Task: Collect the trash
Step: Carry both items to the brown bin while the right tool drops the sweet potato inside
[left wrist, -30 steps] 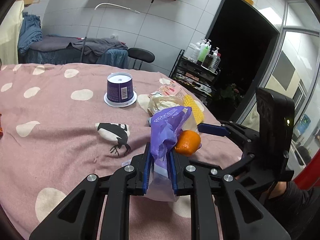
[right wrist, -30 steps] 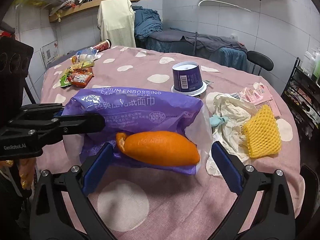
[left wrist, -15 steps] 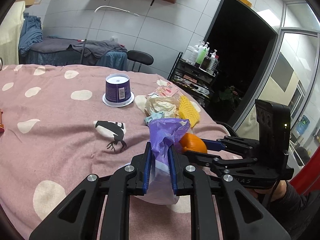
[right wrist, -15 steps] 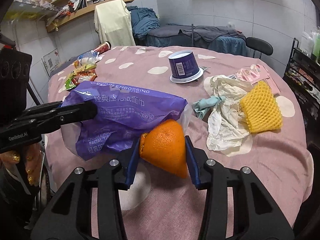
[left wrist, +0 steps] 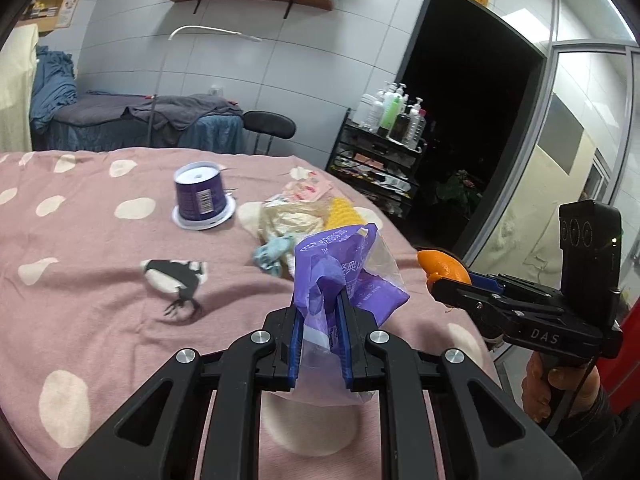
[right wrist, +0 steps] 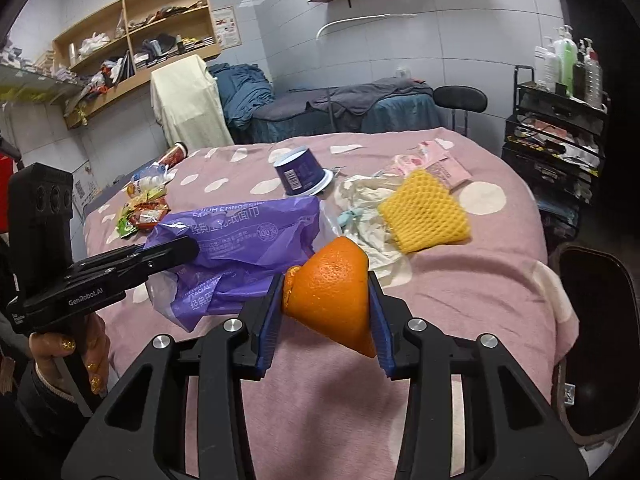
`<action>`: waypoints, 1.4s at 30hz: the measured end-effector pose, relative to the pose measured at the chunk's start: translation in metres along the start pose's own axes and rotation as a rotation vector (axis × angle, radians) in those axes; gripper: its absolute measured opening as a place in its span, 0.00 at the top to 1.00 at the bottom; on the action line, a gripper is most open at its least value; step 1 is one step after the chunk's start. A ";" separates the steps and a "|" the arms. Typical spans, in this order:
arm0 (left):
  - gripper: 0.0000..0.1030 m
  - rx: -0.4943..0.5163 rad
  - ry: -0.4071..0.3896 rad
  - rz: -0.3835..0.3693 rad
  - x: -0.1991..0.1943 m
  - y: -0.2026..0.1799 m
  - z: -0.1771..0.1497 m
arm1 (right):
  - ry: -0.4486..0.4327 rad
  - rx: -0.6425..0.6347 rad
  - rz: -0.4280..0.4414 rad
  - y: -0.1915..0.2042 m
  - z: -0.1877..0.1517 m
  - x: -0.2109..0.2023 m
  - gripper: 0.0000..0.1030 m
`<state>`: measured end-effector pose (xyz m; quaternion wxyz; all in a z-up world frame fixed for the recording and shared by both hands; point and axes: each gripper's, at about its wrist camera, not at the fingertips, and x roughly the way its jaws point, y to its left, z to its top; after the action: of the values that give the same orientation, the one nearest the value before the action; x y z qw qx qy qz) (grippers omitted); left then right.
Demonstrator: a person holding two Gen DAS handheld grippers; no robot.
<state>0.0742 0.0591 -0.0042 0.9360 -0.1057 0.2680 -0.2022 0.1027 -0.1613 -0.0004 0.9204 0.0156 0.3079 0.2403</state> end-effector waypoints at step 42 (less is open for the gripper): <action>0.85 0.206 0.113 -0.220 0.119 -0.173 0.017 | 0.119 0.506 -0.482 -0.265 -0.084 -0.018 0.38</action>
<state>0.1201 -0.1456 0.0087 0.8975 -0.0264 0.2850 -0.3354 0.1569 -0.4136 -0.1050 0.8982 0.1559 0.4056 -0.0671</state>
